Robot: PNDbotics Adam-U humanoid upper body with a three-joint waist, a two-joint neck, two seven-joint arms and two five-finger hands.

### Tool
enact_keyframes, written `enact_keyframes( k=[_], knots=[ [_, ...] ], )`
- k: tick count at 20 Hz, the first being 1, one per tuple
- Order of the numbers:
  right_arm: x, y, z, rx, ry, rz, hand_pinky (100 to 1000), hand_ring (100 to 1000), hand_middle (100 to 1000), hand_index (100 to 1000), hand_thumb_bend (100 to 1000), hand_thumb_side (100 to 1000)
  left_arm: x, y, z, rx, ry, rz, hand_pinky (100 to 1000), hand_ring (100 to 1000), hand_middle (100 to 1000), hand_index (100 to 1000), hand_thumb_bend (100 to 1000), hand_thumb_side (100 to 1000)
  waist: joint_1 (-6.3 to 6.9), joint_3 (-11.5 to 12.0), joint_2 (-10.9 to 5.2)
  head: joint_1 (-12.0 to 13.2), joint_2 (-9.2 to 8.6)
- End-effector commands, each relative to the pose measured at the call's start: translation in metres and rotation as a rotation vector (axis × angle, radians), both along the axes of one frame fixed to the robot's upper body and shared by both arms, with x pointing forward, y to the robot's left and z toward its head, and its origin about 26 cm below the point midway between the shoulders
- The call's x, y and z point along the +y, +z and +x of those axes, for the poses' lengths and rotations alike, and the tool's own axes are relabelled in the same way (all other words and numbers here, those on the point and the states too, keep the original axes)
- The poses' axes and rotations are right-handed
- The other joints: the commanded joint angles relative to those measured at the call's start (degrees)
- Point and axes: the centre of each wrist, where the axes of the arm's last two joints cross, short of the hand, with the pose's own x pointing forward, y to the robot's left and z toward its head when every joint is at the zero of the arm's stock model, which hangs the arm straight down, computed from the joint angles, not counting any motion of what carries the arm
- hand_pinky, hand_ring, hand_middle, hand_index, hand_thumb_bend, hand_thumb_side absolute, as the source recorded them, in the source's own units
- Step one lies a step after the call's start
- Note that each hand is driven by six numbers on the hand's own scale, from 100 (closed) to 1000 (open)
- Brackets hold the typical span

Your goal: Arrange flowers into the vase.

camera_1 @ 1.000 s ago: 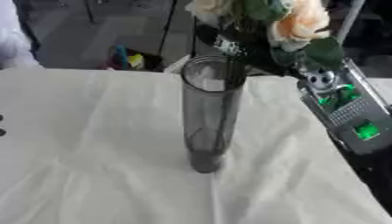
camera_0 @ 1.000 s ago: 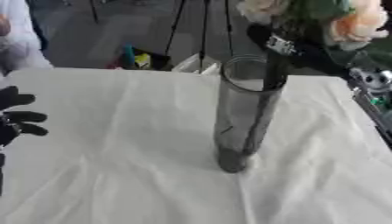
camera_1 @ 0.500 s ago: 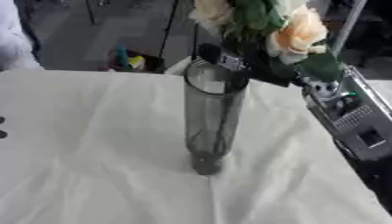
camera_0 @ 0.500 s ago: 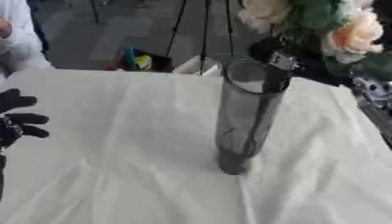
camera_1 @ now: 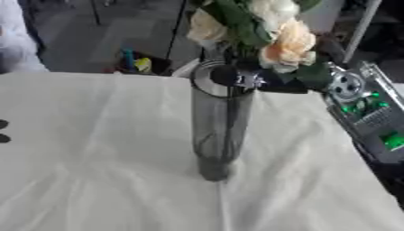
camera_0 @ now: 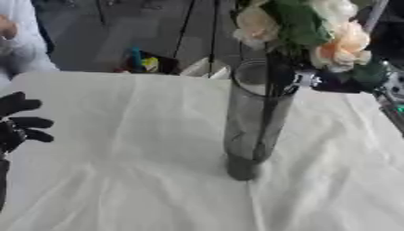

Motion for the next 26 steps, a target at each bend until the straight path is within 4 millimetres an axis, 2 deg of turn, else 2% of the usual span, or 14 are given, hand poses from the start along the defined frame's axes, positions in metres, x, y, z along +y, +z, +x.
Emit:
enact_keyframes(
  k=[1, 5, 16, 19, 20, 21, 26],
  knots=[
    [-0.005, 0.016, -0.006, -0.056, 0.002, -0.003, 852, 806, 812, 980, 913, 1000, -0.004, 0.006, -0.002, -0.024, -0.016, 0.010, 554, 645, 723, 860, 100, 997, -0.07, -0.01, -0.08, -0.01, -0.67],
    [-0.007, 0.018, -0.007, -0.069, 0.003, -0.004, 854, 812, 819, 982, 941, 999, -0.004, 0.006, -0.002, -0.022, -0.019, 0.015, 554, 646, 724, 860, 100, 997, -0.09, -0.06, -0.08, 0.05, -0.72],
    [-0.023, 0.019, -0.008, -0.060, -0.060, -0.145, 847, 836, 853, 988, 997, 890, -0.003, 0.006, -0.002, -0.021, -0.021, 0.021, 553, 647, 725, 859, 100, 998, -0.12, -0.38, -0.02, 0.20, -0.90],
    [-0.029, 0.018, -0.010, -0.053, -0.080, -0.165, 848, 837, 853, 987, 1000, 883, -0.003, 0.006, -0.002, -0.022, -0.019, 0.021, 553, 647, 726, 859, 100, 998, -0.08, -0.45, 0.03, 0.29, -0.92],
    [-0.032, 0.017, -0.010, -0.052, -0.089, -0.167, 848, 837, 853, 986, 970, 876, -0.003, 0.006, -0.002, -0.022, -0.018, 0.021, 553, 647, 726, 859, 100, 1000, -0.04, -0.49, 0.06, 0.36, -0.93],
    [-0.035, 0.017, -0.011, -0.052, -0.098, -0.167, 848, 836, 852, 986, 999, 883, -0.003, 0.006, -0.002, -0.023, -0.017, 0.021, 553, 647, 726, 859, 100, 999, -0.01, -0.52, 0.08, 0.42, -0.94],
    [-0.044, 0.017, -0.016, -0.062, -0.123, -0.144, 851, 831, 846, 985, 991, 894, -0.002, 0.006, -0.002, -0.023, -0.014, 0.019, 553, 648, 727, 860, 100, 999, 0.14, -0.71, 0.17, 0.60, -0.96]
  ],
)
